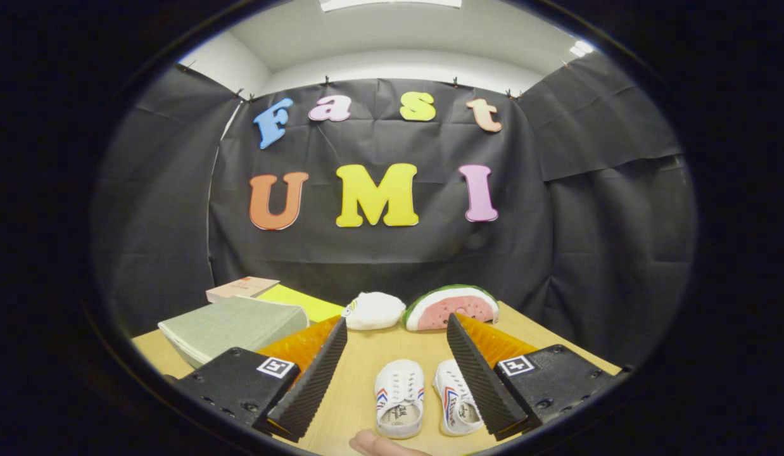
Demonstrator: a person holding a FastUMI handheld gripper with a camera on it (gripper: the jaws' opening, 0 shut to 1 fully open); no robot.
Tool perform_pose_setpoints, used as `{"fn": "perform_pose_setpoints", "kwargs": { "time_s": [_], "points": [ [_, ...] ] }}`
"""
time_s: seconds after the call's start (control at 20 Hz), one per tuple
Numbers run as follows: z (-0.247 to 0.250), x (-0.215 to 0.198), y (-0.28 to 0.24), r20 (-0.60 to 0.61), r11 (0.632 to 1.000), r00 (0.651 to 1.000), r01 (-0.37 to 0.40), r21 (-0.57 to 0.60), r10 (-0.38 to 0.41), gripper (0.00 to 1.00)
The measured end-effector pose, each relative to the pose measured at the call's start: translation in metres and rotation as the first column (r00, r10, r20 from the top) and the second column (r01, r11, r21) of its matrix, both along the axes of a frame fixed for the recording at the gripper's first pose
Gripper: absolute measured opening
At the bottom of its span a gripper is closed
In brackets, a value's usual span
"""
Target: Open the storage box then place both shoes into the box .Put the left shoe in first, then the right shoe, with the right side of both shoes facing outward in a uniform manner.
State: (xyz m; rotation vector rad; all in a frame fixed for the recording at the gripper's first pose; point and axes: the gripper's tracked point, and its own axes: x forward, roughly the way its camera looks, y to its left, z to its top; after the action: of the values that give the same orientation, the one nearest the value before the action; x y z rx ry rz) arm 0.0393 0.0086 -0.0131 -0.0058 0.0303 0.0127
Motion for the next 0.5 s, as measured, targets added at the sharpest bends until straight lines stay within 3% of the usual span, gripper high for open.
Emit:
{"fn": "perform_pose_setpoints", "kwargs": {
  "time_s": [0.15, 0.3, 0.5],
  "points": [
    [0.000, 0.015, 0.004, -0.007, 1.000, 1.000, -0.024, -0.002, 0.024, 1.00],
    [-0.001, 0.038, 0.017, -0.032, 0.994, 0.995, -0.096, 0.044, 0.097, 1.00],
    [-0.020, 0.075, 0.032, -0.142, 0.981, 0.972, -0.176, 0.080, 0.186, 1.00]
  ]
}}
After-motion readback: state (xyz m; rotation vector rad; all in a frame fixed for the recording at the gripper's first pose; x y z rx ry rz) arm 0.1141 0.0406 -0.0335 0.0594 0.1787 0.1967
